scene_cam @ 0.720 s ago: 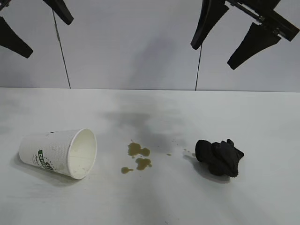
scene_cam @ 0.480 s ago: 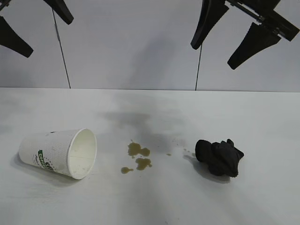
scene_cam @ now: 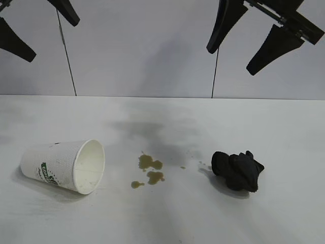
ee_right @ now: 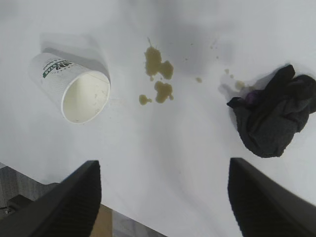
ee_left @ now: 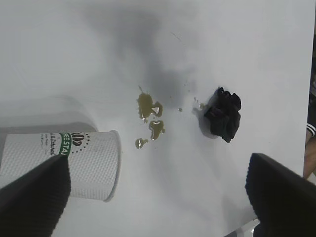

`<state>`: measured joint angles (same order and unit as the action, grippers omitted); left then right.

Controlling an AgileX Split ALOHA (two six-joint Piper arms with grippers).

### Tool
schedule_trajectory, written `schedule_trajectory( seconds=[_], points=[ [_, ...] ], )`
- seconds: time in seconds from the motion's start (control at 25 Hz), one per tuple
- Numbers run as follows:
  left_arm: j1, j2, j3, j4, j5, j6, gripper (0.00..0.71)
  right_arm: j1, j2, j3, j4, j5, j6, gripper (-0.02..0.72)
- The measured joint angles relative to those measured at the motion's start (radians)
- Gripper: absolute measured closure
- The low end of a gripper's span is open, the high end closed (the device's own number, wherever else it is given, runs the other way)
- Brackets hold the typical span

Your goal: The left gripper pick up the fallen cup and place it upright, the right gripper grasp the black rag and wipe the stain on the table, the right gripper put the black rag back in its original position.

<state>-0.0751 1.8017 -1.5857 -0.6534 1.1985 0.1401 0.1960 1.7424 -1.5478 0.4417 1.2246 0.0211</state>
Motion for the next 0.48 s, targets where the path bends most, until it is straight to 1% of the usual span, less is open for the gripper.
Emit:
schedule_trajectory(
  seconds=[0.36,0.48],
  points=[
    [0.000,0.000,0.000,0.000,-0.017,0.004,0.015,0.000,0.000,0.000,0.000,0.000,0.000,0.209],
    [0.000,0.000,-0.001,0.000,0.008,0.060,0.015,0.000,0.000,0.000,0.000,0.000,0.000,0.209]
  ],
)
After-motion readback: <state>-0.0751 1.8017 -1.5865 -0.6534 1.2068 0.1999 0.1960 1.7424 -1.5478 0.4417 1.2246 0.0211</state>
